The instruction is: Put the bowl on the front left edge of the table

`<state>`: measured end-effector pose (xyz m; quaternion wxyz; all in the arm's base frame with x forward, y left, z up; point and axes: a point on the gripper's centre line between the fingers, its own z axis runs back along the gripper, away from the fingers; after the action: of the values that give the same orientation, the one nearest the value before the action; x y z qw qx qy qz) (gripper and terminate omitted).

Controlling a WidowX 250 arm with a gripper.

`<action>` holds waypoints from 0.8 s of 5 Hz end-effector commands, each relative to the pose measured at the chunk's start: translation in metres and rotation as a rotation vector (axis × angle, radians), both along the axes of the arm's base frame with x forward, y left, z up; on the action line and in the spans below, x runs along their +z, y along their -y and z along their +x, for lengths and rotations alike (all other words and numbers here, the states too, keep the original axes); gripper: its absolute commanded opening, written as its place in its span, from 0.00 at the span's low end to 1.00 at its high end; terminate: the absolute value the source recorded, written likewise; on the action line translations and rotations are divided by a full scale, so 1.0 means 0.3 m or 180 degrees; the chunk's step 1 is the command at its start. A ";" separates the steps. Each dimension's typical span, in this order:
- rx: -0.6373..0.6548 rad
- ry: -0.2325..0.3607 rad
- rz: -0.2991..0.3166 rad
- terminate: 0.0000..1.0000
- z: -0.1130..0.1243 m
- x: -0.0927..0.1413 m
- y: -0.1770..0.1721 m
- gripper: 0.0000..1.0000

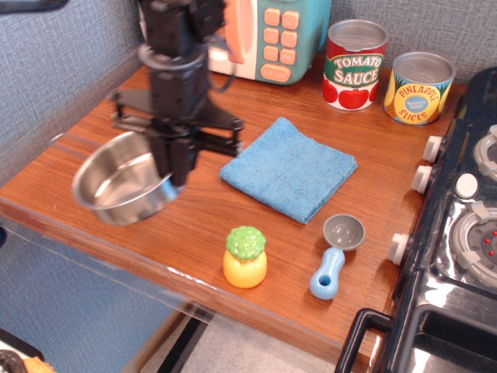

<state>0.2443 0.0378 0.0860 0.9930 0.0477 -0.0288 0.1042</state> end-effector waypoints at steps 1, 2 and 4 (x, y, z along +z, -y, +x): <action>0.0427 0.0118 0.0087 0.00 -0.012 -0.029 -0.118 0.00; 0.0444 0.0091 0.0116 0.00 0.011 -0.040 -0.130 0.00; 0.0496 0.0063 0.0184 0.00 0.045 -0.062 -0.152 0.00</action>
<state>0.2550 0.0893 0.0560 0.9805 0.0739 -0.0165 0.1811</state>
